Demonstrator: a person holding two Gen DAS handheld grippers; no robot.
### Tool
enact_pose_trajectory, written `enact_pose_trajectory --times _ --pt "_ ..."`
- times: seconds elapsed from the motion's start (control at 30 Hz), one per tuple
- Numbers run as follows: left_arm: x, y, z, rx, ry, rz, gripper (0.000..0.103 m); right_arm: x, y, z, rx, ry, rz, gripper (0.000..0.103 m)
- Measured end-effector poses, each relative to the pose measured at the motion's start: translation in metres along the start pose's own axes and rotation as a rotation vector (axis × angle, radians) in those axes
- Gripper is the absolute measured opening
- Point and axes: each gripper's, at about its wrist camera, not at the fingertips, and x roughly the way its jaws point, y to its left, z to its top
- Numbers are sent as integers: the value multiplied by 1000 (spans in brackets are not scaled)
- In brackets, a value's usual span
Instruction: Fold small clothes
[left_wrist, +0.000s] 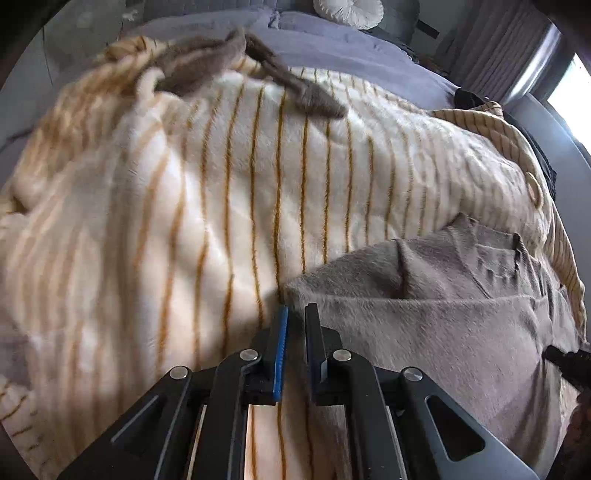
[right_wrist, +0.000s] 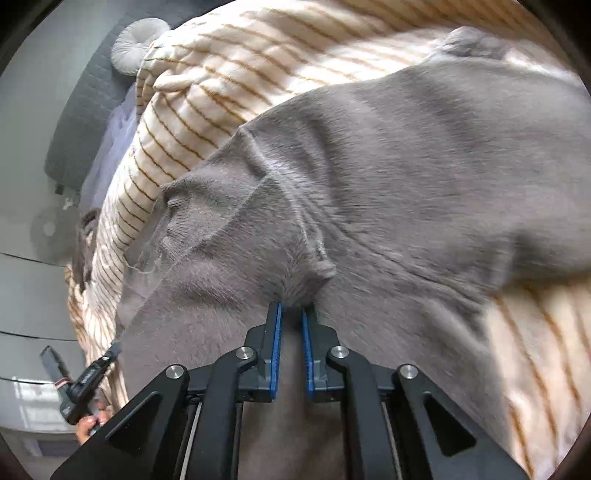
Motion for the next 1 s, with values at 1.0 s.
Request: enact_pose_trajectory --times 1.0 --pt "-36 -68 -81 47 74 121 43 -14 -3 16 -43 -34 -79 10"
